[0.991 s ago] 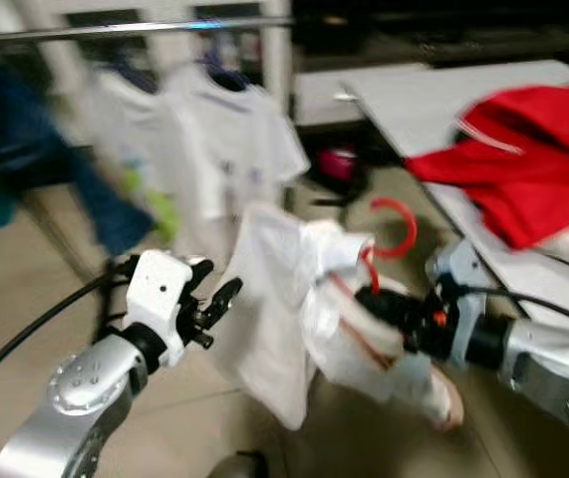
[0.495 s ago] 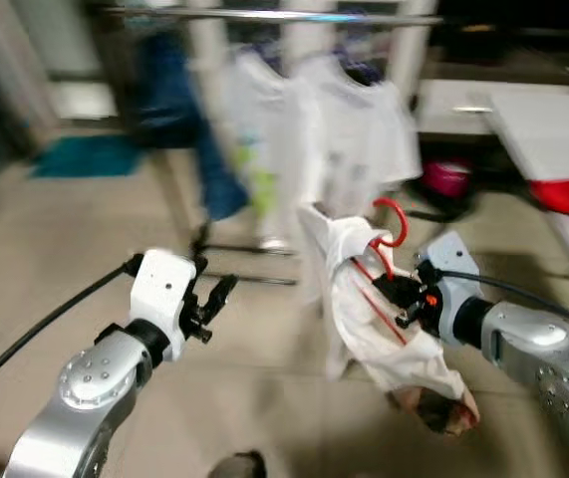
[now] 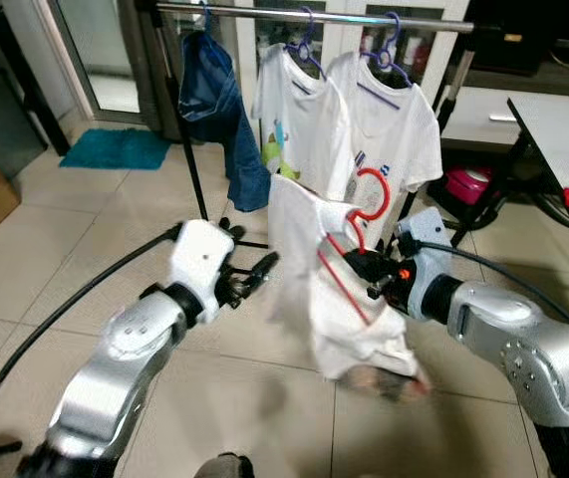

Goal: Hang hanger

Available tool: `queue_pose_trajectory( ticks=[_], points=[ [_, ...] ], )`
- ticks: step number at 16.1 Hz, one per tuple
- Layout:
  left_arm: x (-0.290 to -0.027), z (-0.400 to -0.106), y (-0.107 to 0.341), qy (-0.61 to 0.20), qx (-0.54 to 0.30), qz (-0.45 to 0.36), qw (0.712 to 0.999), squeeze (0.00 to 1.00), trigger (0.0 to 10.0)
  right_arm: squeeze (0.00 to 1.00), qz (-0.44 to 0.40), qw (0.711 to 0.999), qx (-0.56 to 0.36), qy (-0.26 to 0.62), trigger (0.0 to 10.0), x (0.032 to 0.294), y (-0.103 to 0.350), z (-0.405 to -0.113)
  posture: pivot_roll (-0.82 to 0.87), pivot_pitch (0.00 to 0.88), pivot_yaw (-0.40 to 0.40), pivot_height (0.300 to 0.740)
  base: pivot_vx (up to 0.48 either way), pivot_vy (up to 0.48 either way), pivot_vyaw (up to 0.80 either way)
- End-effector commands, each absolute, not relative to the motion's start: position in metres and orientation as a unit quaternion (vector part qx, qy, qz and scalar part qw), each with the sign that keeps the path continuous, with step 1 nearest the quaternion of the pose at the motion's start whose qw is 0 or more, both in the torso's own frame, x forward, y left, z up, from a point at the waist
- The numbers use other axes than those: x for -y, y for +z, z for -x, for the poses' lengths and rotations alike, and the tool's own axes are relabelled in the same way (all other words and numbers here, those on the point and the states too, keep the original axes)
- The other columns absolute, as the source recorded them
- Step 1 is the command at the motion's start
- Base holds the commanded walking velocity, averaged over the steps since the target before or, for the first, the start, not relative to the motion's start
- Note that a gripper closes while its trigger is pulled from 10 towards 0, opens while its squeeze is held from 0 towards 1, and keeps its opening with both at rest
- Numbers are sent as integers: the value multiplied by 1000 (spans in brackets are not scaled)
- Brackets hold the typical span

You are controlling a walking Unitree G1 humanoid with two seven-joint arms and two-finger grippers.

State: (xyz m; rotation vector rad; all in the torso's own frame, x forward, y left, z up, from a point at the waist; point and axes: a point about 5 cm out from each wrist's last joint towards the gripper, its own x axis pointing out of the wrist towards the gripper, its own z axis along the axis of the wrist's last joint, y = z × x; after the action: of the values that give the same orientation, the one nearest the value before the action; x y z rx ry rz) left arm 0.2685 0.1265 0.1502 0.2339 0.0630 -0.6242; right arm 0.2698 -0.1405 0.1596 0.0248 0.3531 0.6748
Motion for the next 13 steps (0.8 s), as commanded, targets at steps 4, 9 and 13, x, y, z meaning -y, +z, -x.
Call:
queue_pose_trajectory(
  ticks=[4,9,13],
  points=[
    [-110,-297,154,-315,6,-135,939,0,10000,0,-31,920,-133,366,10000,128,182,-268,-185,93,31,740,0,0,0],
    [-90,-301,151,-349,32,-107,930,0,0,0,-38,914,-124,384,10000,124,188,-261,-213,98,35,740,0,0,0],
    [-90,-304,145,-341,31,-104,934,0,0,0,-49,910,-119,393,10000,124,192,-259,-216,104,27,740,0,0,0]
  ],
)
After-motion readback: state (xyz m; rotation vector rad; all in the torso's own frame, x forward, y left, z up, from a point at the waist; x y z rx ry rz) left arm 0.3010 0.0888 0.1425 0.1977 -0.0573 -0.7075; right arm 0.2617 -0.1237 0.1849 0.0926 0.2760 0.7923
